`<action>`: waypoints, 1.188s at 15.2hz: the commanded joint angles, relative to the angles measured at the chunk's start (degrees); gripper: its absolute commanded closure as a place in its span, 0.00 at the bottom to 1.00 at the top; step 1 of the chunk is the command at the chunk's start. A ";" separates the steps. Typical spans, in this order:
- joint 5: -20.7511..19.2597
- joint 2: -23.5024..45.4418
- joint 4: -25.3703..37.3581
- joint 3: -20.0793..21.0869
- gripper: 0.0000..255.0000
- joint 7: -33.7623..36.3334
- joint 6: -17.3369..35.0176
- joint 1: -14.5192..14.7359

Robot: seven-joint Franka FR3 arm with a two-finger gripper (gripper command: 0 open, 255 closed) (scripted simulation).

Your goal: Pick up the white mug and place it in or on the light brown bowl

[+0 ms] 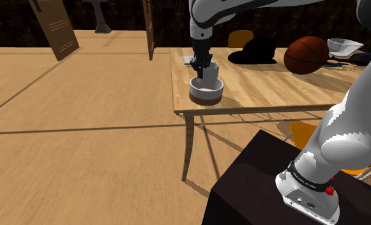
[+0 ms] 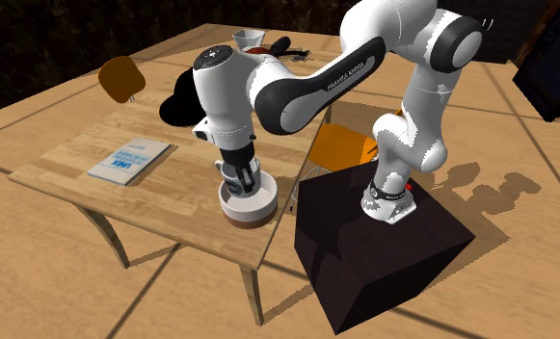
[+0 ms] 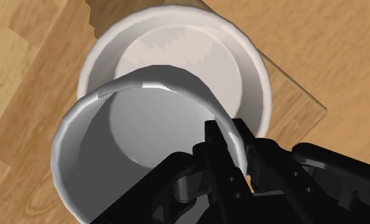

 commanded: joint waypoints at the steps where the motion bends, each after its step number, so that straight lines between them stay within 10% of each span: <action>1: 0.00 0.00 0.00 0.00 0.00 0.00 0.01 0.00; 18: 0.10 0.46 7.82 0.15 0.00 -0.08 -7.35 0.15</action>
